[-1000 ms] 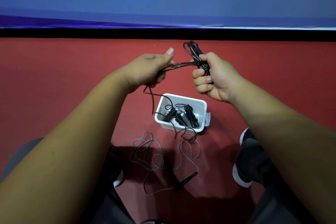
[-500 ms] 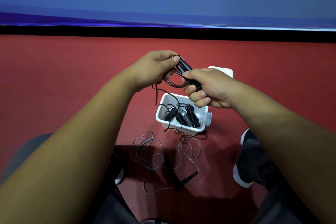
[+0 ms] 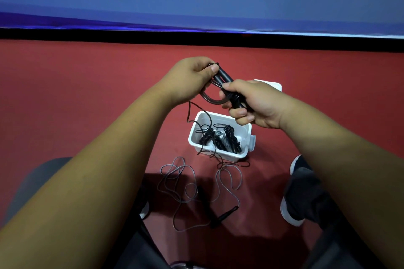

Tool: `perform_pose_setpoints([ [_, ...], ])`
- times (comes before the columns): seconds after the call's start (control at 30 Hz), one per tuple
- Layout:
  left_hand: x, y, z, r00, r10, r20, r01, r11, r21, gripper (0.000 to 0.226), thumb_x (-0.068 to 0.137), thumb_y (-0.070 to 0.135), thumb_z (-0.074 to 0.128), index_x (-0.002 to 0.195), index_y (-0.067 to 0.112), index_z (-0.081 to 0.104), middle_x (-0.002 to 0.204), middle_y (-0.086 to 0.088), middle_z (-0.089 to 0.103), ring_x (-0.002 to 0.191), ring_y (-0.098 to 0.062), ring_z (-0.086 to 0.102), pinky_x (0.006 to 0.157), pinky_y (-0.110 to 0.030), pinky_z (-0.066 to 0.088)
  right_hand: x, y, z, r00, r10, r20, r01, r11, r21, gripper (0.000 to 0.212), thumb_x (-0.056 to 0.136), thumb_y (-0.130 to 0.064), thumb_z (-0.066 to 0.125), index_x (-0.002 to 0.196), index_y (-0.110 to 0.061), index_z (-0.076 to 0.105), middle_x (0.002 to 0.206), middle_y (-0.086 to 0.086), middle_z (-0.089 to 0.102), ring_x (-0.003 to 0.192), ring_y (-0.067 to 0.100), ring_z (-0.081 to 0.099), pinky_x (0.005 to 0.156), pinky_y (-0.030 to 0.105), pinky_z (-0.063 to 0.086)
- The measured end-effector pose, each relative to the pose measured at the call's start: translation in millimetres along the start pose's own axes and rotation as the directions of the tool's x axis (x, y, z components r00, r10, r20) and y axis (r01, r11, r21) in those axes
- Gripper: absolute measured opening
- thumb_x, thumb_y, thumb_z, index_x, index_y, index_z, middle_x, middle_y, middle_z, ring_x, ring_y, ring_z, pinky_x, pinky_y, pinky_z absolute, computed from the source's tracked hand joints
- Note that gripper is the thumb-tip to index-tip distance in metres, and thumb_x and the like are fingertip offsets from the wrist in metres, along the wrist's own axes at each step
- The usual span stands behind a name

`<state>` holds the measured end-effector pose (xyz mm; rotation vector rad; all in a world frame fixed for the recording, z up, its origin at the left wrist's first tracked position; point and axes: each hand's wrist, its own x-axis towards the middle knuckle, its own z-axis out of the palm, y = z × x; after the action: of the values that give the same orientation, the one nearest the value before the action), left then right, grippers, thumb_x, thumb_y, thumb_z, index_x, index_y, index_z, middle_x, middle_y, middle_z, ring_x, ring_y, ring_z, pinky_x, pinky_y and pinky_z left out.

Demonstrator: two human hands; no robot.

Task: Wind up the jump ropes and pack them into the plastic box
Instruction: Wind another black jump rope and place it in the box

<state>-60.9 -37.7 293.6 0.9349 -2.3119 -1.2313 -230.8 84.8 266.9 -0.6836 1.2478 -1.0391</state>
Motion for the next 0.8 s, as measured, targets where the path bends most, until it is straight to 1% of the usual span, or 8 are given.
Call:
perform_pose_setpoints([
  [0.1, 0.4, -1.0, 0.4, 1.000, -0.003, -0.023, 0.003, 1.000, -0.002, 0.023, 0.108, 0.034, 0.053, 0.103, 0.024, 0.074, 0.067, 0.010, 0.058, 0.058, -0.005, 0.049, 0.060, -0.025, 0.041, 1.2, -0.4, -1.0, 1.000, -0.019, -0.025, 0.019, 1.000, 0.010, 0.020, 0.106, -0.027, 0.061, 0.106, -0.008, 0.067, 0.101, 0.013, 0.055, 0.056, 0.014, 0.035, 0.042, 0.021, 0.022],
  [0.2, 1.0, -0.8, 2.2, 0.999, 0.003, -0.036, -0.003, 1.000, -0.003, 0.024, 0.108, 0.033, 0.053, 0.102, 0.024, 0.074, 0.068, 0.007, 0.059, 0.058, -0.006, 0.050, 0.057, -0.023, 0.041, 1.4, -2.0, -3.2, 1.000, -0.005, -0.001, 0.005, 1.000, 0.013, 0.024, 0.107, -0.027, 0.060, 0.112, -0.006, 0.072, 0.089, 0.010, 0.053, 0.057, 0.014, 0.036, 0.042, 0.022, 0.024],
  [0.3, 1.1, -2.3, 3.0, 1.000, 0.000, -0.030, -0.001, 1.000, -0.010, 0.026, 0.108, 0.035, 0.053, 0.100, 0.022, 0.075, 0.068, 0.005, 0.061, 0.058, -0.006, 0.050, 0.056, -0.020, 0.040, 1.0, -4.4, -4.7, 1.000, 0.019, 0.014, -0.019, 0.999, 0.027, 0.025, 0.107, -0.027, 0.058, 0.117, -0.009, 0.072, 0.077, 0.004, 0.053, 0.054, 0.010, 0.030, 0.043, 0.021, 0.019],
  [0.4, -0.5, -4.4, 2.3, 0.999, -0.011, -0.032, 0.010, 0.999, -0.040, 0.031, 0.108, 0.040, 0.053, 0.098, 0.021, 0.076, 0.068, 0.005, 0.062, 0.059, -0.005, 0.053, 0.058, -0.017, 0.042, 0.1, -5.4, -5.3, 1.000, 0.027, -0.004, -0.027, 0.998, 0.058, 0.014, 0.106, -0.024, 0.057, 0.108, -0.013, 0.064, 0.077, 0.007, 0.056, 0.051, 0.008, 0.027, 0.042, 0.020, 0.017],
  [0.47, -0.9, -6.1, 0.3, 0.998, -0.023, -0.057, 0.021, 0.999, -0.040, 0.035, 0.107, 0.044, 0.053, 0.097, 0.019, 0.075, 0.068, 0.004, 0.063, 0.057, -0.004, 0.054, 0.059, -0.019, 0.044, 0.8, -4.7, -7.3, 0.999, 0.028, -0.025, -0.026, 0.996, 0.080, 0.010, 0.107, -0.024, 0.056, 0.104, -0.015, 0.060, 0.075, 0.006, 0.054, 0.051, 0.008, 0.025, 0.041, 0.020, 0.016],
  [0.53, 0.0, -9.9, -4.0, 0.995, -0.054, -0.080, 0.050, 0.998, -0.046, 0.037, 0.107, 0.048, 0.050, 0.099, 0.021, 0.073, 0.067, 0.000, 0.065, 0.054, -0.007, 0.052, 0.058, -0.025, 0.042, 2.7, -3.9, -10.3, 0.998, 0.026, -0.057, -0.018, 0.991, 0.132, 0.010, 0.107, -0.025, 0.054, 0.109, -0.015, 0.057, 0.073, 0.004, 0.050, 0.051, 0.008, 0.024, 0.040, 0.020, 0.016],
  [0.67, 1.6, -16.7, -9.7, 0.997, -0.080, 0.014, 0.081, 0.992, -0.097, 0.034, 0.109, 0.044, 0.047, 0.111, 0.025, 0.075, 0.066, -0.007, 0.066, 0.056, -0.018, 0.046, 0.054, -0.028, 0.039, 7.8, -4.0, -15.7, 0.991, -0.007, -0.137, 0.044, 0.964, 0.262, 0.018, 0.107, -0.027, 0.054, 0.120, -0.014, 0.052, 0.071, 0.002, 0.048, 0.047, 0.007, 0.024, 0.038, 0.020, 0.016],
  [0.8, 0.1, -22.0, -9.5, 0.987, -0.029, 0.156, 0.038, 0.998, -0.054, 0.028, 0.110, 0.035, 0.049, 0.113, 0.025, 0.075, 0.080, -0.009, 0.073, 0.066, -0.015, 0.052, 0.062, -0.027, 0.044, 10.8, -6.7, -18.9, 0.987, 0.004, -0.160, 0.056, 0.927, 0.371, 0.022, 0.108, -0.032, 0.049, 0.110, -0.015, 0.064, 0.067, -0.003, 0.045, 0.043, 0.004, 0.024, 0.037, 0.019, 0.016],
])
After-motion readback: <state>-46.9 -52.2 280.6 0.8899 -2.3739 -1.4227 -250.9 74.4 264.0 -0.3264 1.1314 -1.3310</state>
